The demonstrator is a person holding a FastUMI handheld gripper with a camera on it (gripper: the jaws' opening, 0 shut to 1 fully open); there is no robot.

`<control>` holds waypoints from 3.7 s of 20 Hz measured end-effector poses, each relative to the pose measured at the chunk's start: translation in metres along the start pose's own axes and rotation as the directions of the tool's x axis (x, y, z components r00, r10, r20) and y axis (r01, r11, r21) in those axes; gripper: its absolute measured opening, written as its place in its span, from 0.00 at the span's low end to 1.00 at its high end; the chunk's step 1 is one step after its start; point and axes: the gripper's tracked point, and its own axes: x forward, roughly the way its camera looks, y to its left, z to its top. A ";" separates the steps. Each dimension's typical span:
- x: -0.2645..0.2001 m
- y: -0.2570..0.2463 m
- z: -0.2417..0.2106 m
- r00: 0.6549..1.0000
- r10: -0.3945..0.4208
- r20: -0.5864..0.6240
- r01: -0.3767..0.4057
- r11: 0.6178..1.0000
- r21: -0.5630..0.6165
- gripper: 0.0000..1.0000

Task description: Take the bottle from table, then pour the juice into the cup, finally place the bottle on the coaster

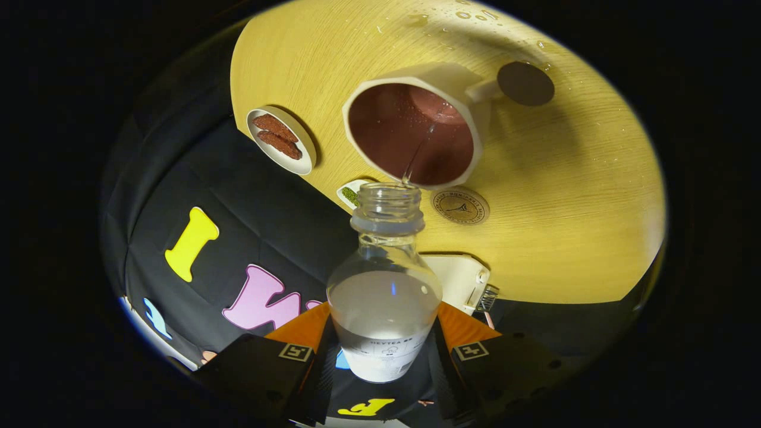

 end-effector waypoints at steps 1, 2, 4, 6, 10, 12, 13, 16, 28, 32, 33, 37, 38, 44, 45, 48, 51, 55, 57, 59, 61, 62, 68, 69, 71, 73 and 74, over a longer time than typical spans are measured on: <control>0.000 0.002 0.000 1.000 0.001 -0.001 -0.001 1.000 0.007 0.71; 0.000 0.002 0.000 1.000 0.002 -0.004 -0.002 1.000 0.016 0.71; -0.002 0.006 0.000 1.000 0.005 -0.004 -0.005 0.999 0.039 0.71; -0.004 0.008 -0.002 1.000 0.003 -0.010 -0.003 0.998 0.060 0.71; -0.004 0.012 -0.007 1.000 -0.003 -0.024 0.005 0.996 0.090 0.71; -0.003 0.013 -0.009 0.999 -0.008 -0.031 0.011 0.995 0.098 0.71; -0.003 0.012 -0.009 0.999 -0.011 -0.033 0.015 0.995 0.100 0.71; -0.004 0.011 -0.010 0.999 -0.014 -0.033 0.018 0.995 0.100 0.71; -0.007 0.006 -0.010 0.999 -0.021 -0.030 0.024 0.996 0.085 0.71; -0.007 0.006 -0.008 0.999 -0.022 -0.027 0.024 0.996 0.087 0.71; -0.007 0.006 -0.008 0.999 -0.021 -0.024 0.023 0.996 0.086 0.71; -0.006 0.007 -0.006 1.000 -0.015 -0.011 0.016 0.998 0.066 0.71; -0.006 0.006 -0.004 1.000 -0.015 -0.005 0.016 0.998 0.057 0.71; -0.010 0.004 -0.002 0.998 0.036 0.043 -0.034 0.998 -0.060 0.71; -0.014 0.006 -0.003 0.996 0.062 0.057 -0.057 0.994 -0.090 0.71; -0.026 0.013 -0.015 0.987 0.149 0.066 -0.133 0.969 -0.206 0.71; -0.043 0.012 -0.031 0.975 0.211 0.064 -0.168 0.900 -0.402 0.71; -0.067 0.003 -0.054 0.959 0.280 0.044 -0.178 0.715 -0.676 0.70; -0.074 -0.013 -0.063 0.961 0.272 0.046 -0.126 0.580 -0.805 0.70; -0.077 -0.031 -0.070 0.965 0.259 0.052 -0.063 0.420 -0.906 0.71; -0.074 -0.051 -0.084 0.966 0.253 0.048 -0.017 0.247 -0.969 0.70; -0.072 -0.061 -0.086 0.968 0.245 0.051 0.013 0.152 -0.988 0.70; -0.061 -0.116 -0.057 0.947 0.272 0.173 0.261 -0.332 -0.906 0.71; -0.061 -0.115 -0.053 0.931 0.316 0.186 0.307 -0.398 -0.864 0.71; -0.052 -0.121 -0.051 0.915 0.365 0.172 0.354 -0.523 -0.776 0.71; -0.047 -0.120 -0.048 0.901 0.403 0.161 0.398 -0.616 -0.680 0.71; -0.042 -0.119 -0.048 0.894 0.419 0.156 0.416 -0.653 -0.633 0.71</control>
